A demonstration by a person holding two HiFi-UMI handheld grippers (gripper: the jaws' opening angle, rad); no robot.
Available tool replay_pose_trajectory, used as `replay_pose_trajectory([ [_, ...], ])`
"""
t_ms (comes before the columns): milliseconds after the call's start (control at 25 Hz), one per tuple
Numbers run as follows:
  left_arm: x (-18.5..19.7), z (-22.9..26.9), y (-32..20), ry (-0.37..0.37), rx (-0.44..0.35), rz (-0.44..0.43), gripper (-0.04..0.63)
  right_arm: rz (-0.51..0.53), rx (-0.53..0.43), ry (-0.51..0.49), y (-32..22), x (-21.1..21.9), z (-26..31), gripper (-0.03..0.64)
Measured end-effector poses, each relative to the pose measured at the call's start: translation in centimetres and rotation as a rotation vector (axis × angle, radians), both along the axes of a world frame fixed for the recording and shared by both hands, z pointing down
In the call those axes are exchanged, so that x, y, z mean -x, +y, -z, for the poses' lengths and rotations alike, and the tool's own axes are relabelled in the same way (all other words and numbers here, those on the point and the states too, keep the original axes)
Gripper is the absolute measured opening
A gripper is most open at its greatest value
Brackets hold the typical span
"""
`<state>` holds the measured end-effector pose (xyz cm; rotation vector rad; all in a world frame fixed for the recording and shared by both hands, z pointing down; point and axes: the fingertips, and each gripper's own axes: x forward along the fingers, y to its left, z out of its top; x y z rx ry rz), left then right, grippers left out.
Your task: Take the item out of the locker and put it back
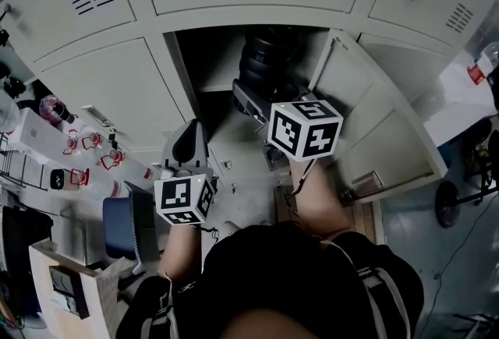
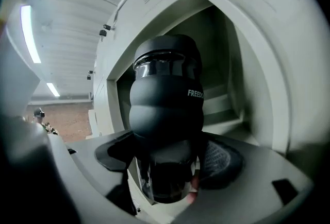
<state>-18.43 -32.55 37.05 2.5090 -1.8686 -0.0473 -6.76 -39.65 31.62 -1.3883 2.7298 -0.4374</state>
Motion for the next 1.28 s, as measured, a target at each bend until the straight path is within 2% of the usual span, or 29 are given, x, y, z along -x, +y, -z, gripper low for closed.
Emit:
replay_pose_trajectory([
  [200,0.2,-0.7,1.0,-0.006,0.019,0.031,0.012,0.014,-0.055,0.058,2.2,-0.3,-1.5,0.387],
  [480,-0.1,-1.1,2.7,-0.015,0.029,0.069,0.012,0.082,-0.088,0.083,5.4,0.2,-5.3,0.387],
  [680,-0.9,-2.3,4.2,-0.020,0.055,0.079,0.012,0.095,-0.128,0.155,7.4,0.3,-8.9,0.387],
  [960,-0.3,-3.0,5.4,-0.023,0.068,0.108,0.012,0.091,-0.106,0.180,9.0,0.3,-12.8,0.387],
  [1280,-0.5,-3.8,5.9,-0.030,0.086,0.108,0.012,0.084,-0.092,0.185,9.6,-0.1,-13.5,0.387],
])
